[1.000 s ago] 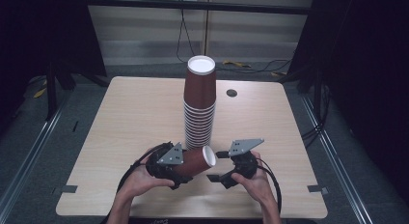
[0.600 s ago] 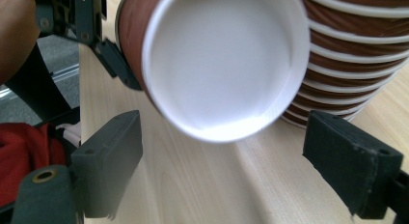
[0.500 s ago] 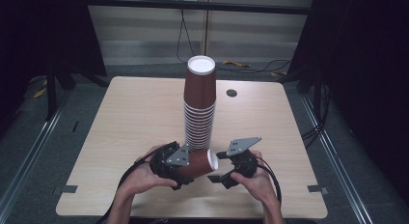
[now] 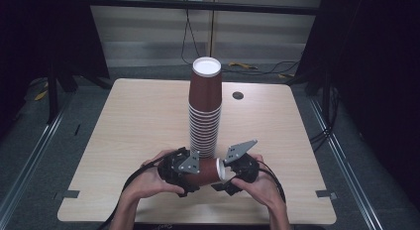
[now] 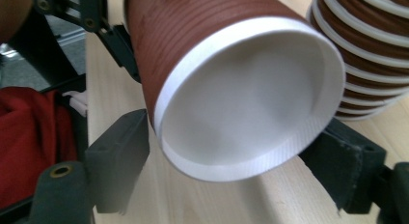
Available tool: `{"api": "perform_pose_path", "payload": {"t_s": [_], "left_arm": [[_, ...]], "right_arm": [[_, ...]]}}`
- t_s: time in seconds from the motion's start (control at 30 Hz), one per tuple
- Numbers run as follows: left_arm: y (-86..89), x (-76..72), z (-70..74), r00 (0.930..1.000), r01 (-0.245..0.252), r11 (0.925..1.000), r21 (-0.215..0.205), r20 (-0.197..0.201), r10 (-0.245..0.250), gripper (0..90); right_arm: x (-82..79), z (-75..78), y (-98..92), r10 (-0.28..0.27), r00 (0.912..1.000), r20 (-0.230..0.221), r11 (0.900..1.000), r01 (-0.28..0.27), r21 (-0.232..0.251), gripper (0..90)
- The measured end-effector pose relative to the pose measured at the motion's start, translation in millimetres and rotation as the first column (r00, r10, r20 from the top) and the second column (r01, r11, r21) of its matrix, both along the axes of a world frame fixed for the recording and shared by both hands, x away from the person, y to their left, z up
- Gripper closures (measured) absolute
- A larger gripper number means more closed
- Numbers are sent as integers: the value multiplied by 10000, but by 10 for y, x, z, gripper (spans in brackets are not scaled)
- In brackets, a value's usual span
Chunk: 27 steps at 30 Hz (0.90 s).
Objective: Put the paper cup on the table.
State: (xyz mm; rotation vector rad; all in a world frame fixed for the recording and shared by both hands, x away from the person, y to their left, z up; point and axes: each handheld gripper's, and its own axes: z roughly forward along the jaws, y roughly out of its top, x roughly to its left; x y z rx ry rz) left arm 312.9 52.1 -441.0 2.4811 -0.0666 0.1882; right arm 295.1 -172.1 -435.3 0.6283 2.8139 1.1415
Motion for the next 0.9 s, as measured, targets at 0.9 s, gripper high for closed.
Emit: {"api": "perform_pose_path", "payload": {"t_s": [0.9], "left_arm": [[-71, -68, -39, 9977, 660, 9974, 294, -167, -655, 145]], "right_arm": [[51, 48, 143, 1021, 9936, -476, 9947, -1023, -26, 199]]}}
